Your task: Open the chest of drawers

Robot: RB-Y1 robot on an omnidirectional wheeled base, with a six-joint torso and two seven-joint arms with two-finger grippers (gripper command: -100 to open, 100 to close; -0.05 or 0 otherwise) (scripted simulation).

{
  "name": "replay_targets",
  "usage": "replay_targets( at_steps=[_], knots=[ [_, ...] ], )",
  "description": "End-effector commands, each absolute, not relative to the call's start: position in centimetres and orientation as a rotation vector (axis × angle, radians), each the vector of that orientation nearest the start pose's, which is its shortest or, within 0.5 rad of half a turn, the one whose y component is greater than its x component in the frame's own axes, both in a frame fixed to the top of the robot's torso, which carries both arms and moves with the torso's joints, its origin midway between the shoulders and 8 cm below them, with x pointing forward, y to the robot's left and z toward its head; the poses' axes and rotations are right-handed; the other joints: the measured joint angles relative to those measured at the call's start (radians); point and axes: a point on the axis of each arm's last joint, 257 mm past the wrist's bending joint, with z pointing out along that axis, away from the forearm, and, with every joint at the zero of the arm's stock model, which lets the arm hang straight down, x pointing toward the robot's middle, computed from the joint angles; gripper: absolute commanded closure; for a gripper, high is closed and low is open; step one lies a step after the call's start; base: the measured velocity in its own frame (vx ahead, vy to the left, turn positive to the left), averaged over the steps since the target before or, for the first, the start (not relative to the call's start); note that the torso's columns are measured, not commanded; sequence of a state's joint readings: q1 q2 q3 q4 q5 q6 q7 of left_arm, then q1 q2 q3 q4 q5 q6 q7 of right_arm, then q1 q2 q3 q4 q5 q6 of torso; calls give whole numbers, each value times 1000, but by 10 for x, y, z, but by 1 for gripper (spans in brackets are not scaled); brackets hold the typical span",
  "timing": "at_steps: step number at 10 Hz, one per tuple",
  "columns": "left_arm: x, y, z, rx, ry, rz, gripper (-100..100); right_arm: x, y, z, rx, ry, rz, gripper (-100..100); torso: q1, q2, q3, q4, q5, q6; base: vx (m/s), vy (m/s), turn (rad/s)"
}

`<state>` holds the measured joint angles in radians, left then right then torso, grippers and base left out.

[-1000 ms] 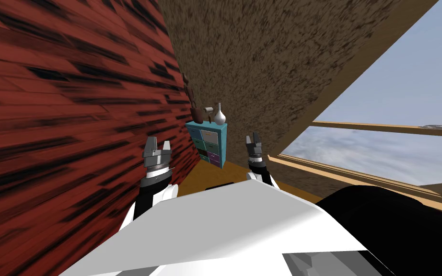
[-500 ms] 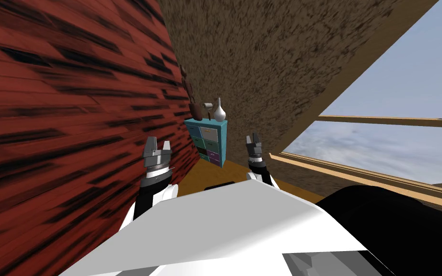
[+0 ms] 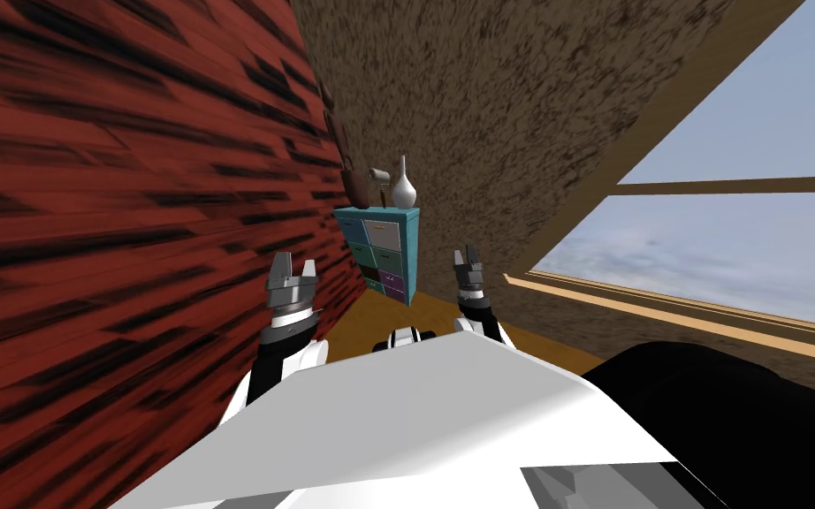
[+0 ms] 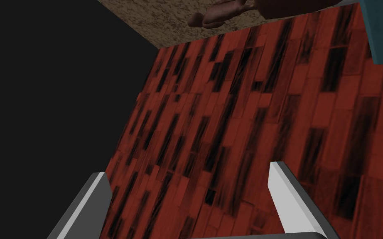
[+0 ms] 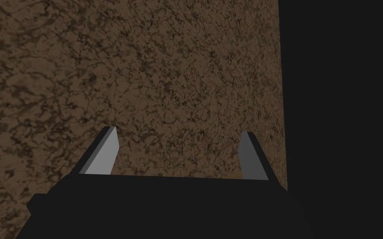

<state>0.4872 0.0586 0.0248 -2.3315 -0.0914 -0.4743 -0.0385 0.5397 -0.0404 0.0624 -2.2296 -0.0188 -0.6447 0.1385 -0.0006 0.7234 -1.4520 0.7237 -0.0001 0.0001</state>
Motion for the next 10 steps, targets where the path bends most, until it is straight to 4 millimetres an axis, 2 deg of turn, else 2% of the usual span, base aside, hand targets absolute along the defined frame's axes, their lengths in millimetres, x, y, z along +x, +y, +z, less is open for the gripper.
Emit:
replay_targets(
  at_steps=[1, 10],
  knots=[
    [345, 259, 39, -456, 741, -1176, -100, 328, -260, 15, 554, 624, 1248, 0, 0, 8, -20, 9, 0, 0, 100, -34, -41],
    [372, 247, 4, -373, 817, -1070, -100, 328, -260, 15, 554, 624, 1248, 0, 1, 15, -24, 14, 0, 0, 150, -53, -60]
  ],
)
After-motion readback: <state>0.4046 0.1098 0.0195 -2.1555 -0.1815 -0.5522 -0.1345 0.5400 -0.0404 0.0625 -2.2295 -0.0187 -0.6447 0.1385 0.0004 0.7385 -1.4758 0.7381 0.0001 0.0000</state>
